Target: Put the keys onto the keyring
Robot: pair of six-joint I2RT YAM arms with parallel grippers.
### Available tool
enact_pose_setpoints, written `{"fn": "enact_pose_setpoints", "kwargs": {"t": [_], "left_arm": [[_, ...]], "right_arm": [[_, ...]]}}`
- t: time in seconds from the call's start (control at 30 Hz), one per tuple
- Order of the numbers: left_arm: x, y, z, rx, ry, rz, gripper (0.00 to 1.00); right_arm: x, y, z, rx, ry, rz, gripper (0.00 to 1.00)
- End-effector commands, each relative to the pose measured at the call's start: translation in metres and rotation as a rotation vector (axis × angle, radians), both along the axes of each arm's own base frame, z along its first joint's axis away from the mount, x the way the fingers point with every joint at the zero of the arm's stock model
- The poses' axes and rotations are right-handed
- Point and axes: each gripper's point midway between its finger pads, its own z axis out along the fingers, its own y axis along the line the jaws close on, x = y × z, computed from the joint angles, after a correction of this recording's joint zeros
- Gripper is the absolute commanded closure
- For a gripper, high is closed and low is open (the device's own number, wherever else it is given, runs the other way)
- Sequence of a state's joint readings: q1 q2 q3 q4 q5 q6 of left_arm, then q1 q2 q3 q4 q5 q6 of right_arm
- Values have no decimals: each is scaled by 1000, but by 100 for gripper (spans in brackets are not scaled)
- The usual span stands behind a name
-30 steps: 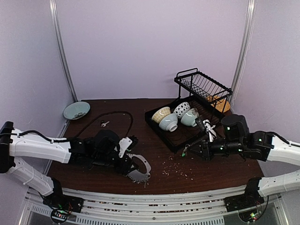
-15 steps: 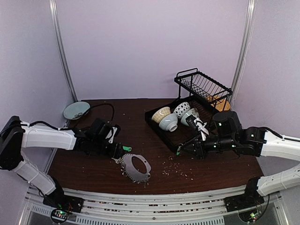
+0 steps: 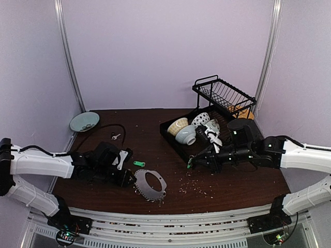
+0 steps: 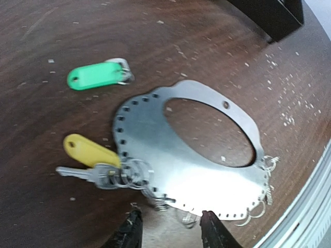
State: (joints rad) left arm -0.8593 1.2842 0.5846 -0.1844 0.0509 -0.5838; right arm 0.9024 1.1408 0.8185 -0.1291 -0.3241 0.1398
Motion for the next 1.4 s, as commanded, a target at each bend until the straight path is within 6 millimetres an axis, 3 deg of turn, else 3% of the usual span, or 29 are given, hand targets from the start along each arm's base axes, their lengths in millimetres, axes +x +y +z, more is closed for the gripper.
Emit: {"fn": "enact_pose_setpoints", "kwargs": {"t": [0.0,0.13,0.43,0.57,0.73,0.93,1.13,1.37], "left_arm": [[-15,-31,6,-23,14,-110,61],[-30,-29,-15,25,74,-118,66],[-33,-10,-30,11,86,-12,66],[-23,-2,-37,46,56,49,71],[-26,-17,-19,-84,14,11,70],[-28,-7,-32,-71,20,47,70],[-26,-26,-34,-87,37,-3,76],[-36,-26,-49,-60,94,-37,84]], "right_arm": [[5,11,13,22,-43,40,100],[5,13,4,15,-31,48,100],[6,19,-9,-14,-13,69,100],[6,19,-11,-21,-11,71,100],[6,18,-15,-29,-5,71,100],[6,20,-15,-31,-4,80,100],[5,18,-16,-39,0,78,100],[6,17,-18,-44,-5,76,100]]}}
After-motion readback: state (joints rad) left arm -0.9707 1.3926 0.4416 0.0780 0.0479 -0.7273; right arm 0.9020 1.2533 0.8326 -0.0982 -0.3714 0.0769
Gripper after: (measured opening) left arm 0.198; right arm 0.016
